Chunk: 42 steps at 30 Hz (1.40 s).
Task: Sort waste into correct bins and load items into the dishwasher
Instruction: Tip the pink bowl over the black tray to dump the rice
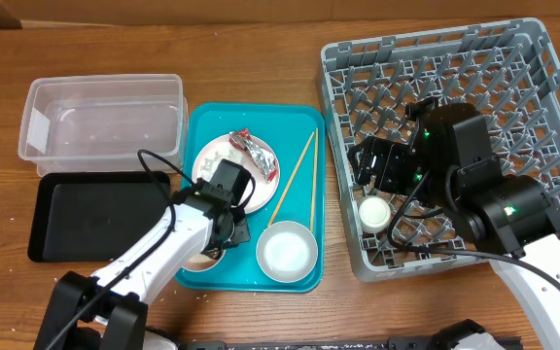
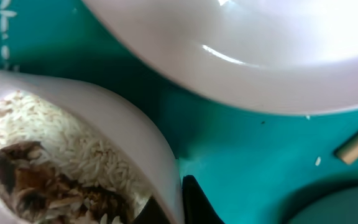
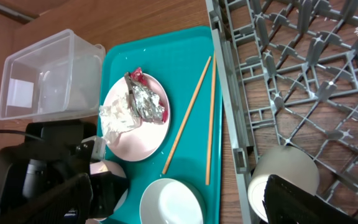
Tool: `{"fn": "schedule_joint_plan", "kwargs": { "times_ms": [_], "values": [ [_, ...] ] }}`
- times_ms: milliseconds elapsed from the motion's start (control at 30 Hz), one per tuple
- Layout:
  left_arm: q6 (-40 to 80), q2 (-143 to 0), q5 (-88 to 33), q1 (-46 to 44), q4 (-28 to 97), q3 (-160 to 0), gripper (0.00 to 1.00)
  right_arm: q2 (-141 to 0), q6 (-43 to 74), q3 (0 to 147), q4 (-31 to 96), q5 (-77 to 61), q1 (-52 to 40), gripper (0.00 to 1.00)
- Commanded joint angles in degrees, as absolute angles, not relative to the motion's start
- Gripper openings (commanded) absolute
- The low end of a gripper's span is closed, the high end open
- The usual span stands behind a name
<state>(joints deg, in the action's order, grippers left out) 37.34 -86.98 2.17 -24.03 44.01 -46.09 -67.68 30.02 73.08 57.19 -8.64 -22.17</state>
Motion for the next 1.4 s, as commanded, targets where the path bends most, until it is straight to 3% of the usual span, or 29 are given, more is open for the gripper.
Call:
{"fn": "schedule_joint_plan", "kwargs": {
  "times_ms": [0, 167, 367, 467, 600, 767, 1367],
  "values": [
    [37.5, -83.4, -0.1, -24.0, 49.9, -51.2, 0.04, -67.6, 30.2, 73.9, 57.1, -8.7, -22.4, 0.9],
    [34.7, -75.2, -4.7, -18.9, 56.4, -57.5, 0.04, -67.6, 30.2, 73.9, 57.1, -8.7, -22.4, 0.9],
    [20.3, -72.6, -30.7, 7.2, 57.9, -57.9, 0.04, -67.6, 30.2, 73.9, 57.1, -8.7, -22.4, 0.9],
    [8.1, -77.7, -51.8, 27.9, 60.3, -57.9, 0.04, -67.6, 30.2, 73.9, 57.1, -8.7, -22.4, 0.9],
    [-0.9, -86.3, -64.7, 38.4, 60.4, -57.9, 0.04, -67.6, 30.2, 73.9, 57.1, -8.7, -22.4, 0.9],
    [-8.7, -98.3, -90.1, 41.4, 63.6, -57.9, 0.04, -67.6, 30.2, 73.9, 57.3, -8.7, -22.4, 0.9],
    [-7.4, -100.3, -90.7, 44.2, 65.9, -58.0, 0.04, -67.6, 30.1, 73.9, 57.3, -8.7, -22.4, 0.9]
  ]
}}
